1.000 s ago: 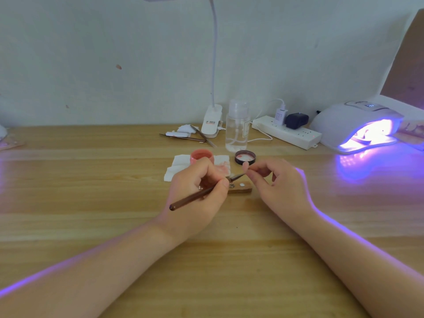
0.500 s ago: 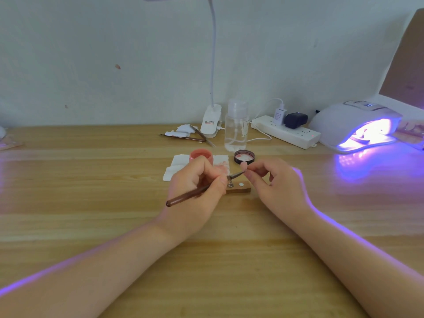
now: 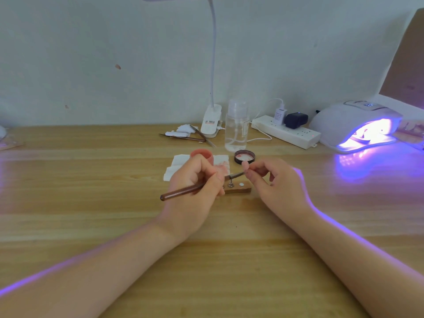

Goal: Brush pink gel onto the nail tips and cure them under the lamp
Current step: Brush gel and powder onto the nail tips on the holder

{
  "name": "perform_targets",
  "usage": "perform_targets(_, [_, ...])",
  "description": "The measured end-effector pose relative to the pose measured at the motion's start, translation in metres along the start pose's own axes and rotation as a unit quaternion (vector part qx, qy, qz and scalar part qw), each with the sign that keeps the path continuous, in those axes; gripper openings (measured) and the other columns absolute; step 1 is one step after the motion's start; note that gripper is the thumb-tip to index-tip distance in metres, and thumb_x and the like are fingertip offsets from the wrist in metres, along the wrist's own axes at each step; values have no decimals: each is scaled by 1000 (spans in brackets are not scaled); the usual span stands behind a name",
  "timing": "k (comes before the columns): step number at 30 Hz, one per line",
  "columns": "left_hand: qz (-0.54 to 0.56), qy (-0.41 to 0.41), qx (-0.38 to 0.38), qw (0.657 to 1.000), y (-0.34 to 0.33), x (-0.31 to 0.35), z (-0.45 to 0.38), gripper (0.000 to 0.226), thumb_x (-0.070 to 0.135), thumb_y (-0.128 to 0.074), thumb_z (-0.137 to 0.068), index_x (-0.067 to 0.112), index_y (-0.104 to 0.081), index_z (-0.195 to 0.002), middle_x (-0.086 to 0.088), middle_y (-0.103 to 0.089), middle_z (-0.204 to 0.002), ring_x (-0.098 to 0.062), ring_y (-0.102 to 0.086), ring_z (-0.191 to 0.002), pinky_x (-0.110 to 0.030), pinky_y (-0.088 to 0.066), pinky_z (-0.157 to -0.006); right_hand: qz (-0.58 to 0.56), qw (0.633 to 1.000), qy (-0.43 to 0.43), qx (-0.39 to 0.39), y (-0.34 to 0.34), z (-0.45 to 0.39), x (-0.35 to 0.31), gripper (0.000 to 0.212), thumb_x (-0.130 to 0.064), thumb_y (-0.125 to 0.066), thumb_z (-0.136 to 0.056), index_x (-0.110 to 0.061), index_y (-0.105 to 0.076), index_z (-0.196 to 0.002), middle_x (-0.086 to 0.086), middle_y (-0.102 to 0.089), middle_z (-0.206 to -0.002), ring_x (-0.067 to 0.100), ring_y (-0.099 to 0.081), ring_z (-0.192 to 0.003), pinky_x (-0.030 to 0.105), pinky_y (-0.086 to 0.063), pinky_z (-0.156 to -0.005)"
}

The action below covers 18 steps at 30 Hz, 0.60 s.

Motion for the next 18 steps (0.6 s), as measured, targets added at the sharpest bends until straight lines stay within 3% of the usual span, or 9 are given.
perform_targets(2, [-1, -7, 15, 1000, 1, 0, -1, 17, 11, -55, -86, 18, -52, -71, 9, -63, -60, 3, -60, -65, -9, -46, -64, 1, 1000, 0, 0, 0, 0, 0, 8, -26, -68, -86, -21, -72, -80, -18, -57, -67, -14, -49, -75, 0, -33, -64])
perform_targets(7, [-29, 27, 26, 999, 0, -4, -2, 33, 8, -59, -91, 33, -60, -70, 12, -66, -68, -13, -58, -88, -11, -46, -68, 0, 1000, 0, 5, 0, 1, 0, 9, -27, -68, -86, -22, -72, -80, -17, -58, -67, -12, -49, -74, 0, -33, -63])
perform_targets(11, [-9, -17, -8, 1000, 0, 1, 0, 18, 8, -56, -83, 13, -50, -67, 9, -59, -59, 2, -56, -71, -7, -44, -72, 3, 1000, -5, 3, 0, 1, -1, 12, -28, -67, -87, -20, -72, -80, -15, -58, -68, -15, -48, -72, 0, -33, -64])
perform_targets(16, [-19, 11, 29, 999, 2, -1, -1, 28, 5, -59, -90, 25, -56, -71, 11, -65, -65, -10, -58, -84, -14, -45, -70, -1, 1000, -15, 3, 0, 1, 0, 9, -26, -69, -86, -20, -73, -80, -15, -59, -69, -15, -48, -73, 0, -32, -63])
perform_targets(18, [-35, 17, 18, 999, 1, -1, -1, 24, 4, -60, -90, 21, -56, -73, 12, -65, -66, -5, -59, -84, -13, -46, -71, 4, 1000, -11, 1, 0, 1, 0, 8, -25, -69, -85, -20, -73, -80, -16, -58, -68, -14, -48, -74, 0, -32, -63])
Point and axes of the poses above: each hand's wrist, its own z-axis away from the middle knuckle, its own y-axis out of the back of the hand, x = y × z, the point moved 1 cm from there along -z, towards the middle knuckle
